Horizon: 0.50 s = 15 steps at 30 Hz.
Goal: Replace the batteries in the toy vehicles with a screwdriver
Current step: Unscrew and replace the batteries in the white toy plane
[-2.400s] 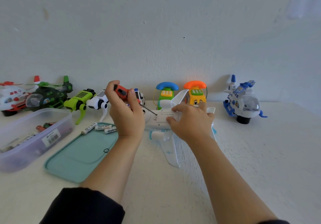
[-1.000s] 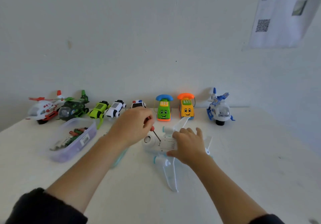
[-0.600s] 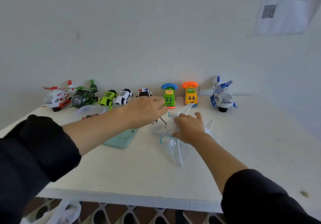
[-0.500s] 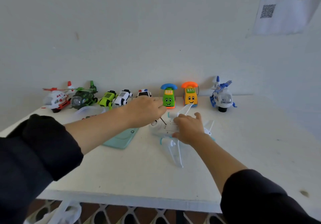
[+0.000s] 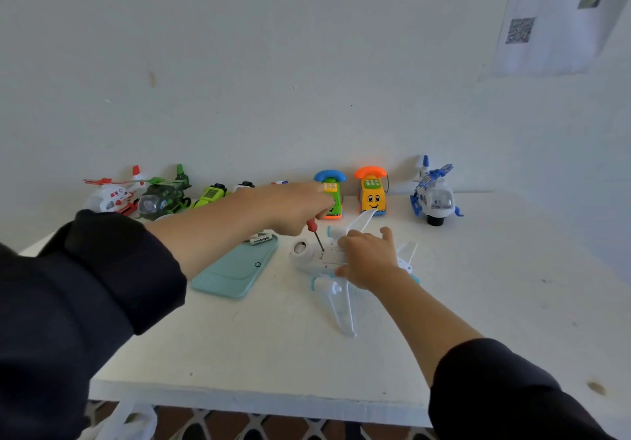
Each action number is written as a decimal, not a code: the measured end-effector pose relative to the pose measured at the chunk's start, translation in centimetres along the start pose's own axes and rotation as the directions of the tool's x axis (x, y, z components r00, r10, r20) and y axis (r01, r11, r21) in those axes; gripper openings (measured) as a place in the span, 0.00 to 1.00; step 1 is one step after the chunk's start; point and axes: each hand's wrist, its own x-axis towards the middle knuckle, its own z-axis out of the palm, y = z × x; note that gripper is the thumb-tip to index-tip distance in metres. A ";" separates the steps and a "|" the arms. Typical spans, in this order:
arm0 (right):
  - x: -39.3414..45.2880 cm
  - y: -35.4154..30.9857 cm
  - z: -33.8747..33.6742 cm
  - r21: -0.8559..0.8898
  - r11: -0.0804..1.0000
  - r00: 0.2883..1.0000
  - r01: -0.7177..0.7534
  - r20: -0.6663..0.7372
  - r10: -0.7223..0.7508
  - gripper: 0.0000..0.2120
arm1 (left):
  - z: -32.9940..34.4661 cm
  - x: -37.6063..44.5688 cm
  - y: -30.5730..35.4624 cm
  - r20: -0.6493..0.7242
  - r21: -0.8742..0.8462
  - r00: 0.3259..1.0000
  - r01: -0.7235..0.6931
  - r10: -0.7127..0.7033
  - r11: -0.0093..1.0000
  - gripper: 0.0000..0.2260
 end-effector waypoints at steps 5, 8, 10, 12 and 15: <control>0.0 0.2 0.3 0.007 1.000 1.000 0.002 -0.008 -0.002 0.18 | 1.0 -0.1 -0.2 -0.183 -0.089 0.978 0.084 -0.099 0.993 0.07; -0.1 0.2 0.4 0.005 1.000 1.000 0.002 -0.011 -0.002 0.19 | 1.3 -0.1 0.7 -0.239 0.061 0.932 0.294 -0.272 0.954 0.14; 0.0 0.2 0.3 0.006 1.000 1.000 0.000 -0.013 0.000 0.18 | 1.2 0.1 0.9 -0.201 0.063 0.909 0.385 -0.366 0.921 0.14; -0.1 0.2 0.3 0.005 1.000 1.000 -0.001 -0.005 0.001 0.18 | 1.1 0.0 0.4 -0.097 -0.126 0.918 0.373 -0.385 0.919 0.05; -0.1 0.0 0.3 0.003 1.000 1.000 -0.001 -0.009 0.001 0.19 | 0.5 -0.7 -0.6 0.012 -0.391 0.955 0.278 -0.297 0.878 0.11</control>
